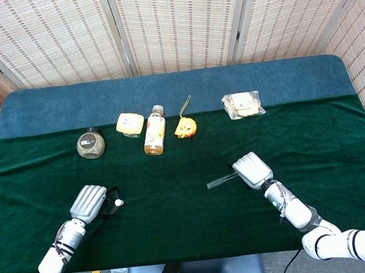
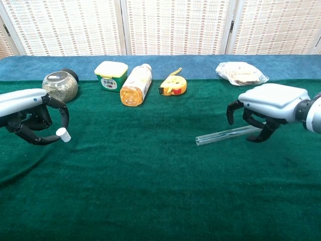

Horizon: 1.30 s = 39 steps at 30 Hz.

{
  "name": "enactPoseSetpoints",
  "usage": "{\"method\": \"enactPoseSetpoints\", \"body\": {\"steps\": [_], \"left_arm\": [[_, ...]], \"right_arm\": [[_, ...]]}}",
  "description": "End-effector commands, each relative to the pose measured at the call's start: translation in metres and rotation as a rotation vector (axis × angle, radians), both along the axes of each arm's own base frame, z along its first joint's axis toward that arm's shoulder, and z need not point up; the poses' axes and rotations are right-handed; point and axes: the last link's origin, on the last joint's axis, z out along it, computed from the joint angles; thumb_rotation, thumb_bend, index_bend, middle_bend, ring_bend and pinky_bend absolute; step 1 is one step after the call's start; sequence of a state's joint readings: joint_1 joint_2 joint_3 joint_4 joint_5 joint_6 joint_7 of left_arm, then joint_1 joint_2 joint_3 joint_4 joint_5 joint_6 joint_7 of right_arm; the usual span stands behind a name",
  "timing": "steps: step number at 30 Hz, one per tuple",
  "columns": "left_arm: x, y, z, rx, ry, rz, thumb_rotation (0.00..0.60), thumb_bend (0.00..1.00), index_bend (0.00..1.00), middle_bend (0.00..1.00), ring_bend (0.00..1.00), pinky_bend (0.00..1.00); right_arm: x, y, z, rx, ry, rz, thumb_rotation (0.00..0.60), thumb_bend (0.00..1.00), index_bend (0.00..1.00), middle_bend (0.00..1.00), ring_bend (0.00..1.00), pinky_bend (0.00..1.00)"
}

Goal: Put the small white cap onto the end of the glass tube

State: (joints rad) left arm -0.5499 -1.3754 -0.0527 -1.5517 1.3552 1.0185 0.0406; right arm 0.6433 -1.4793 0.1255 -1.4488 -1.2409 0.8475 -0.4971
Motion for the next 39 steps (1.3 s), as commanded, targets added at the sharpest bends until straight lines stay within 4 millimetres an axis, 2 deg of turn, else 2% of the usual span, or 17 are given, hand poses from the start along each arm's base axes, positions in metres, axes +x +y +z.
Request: {"method": "enactPoseSetpoints", "body": {"steps": [1, 18, 27, 35, 39], "left_arm": [[-0.001, 0.000, 0.000, 0.001, 0.000, 0.002, 0.600, 0.41, 0.53, 1.00, 0.93, 0.84], [-0.004, 0.002, 0.000, 0.004, 0.000, 0.009, 0.600, 0.41, 0.52, 1.00, 0.93, 0.84], [-0.005, 0.003, 0.003, 0.017, -0.016, 0.014, 0.600, 0.41, 0.52, 1.00, 0.93, 0.84], [-0.003, 0.005, 0.010, 0.033, -0.046, 0.015, 0.600, 0.41, 0.52, 1.00, 0.93, 0.84], [-0.001, 0.009, 0.023, 0.068, -0.090, 0.019, 0.600, 0.41, 0.53, 1.00, 0.93, 0.84]], "right_arm": [[0.000, -0.001, -0.004, 0.006, 0.004, -0.003, 0.600, 0.34, 0.40, 0.83, 0.92, 0.89], [0.007, -0.009, -0.015, 0.017, 0.008, -0.012, 0.600, 0.35, 0.48, 0.84, 0.92, 0.89], [0.012, -0.012, -0.019, 0.024, 0.015, -0.023, 0.600, 0.52, 0.58, 0.86, 0.95, 0.90], [0.012, -0.012, -0.023, 0.023, 0.018, -0.039, 0.600, 0.58, 0.68, 0.88, 0.97, 0.90], [0.010, -0.011, -0.017, -0.006, -0.046, -0.065, 0.600, 0.62, 0.77, 0.92, 1.00, 0.93]]}}
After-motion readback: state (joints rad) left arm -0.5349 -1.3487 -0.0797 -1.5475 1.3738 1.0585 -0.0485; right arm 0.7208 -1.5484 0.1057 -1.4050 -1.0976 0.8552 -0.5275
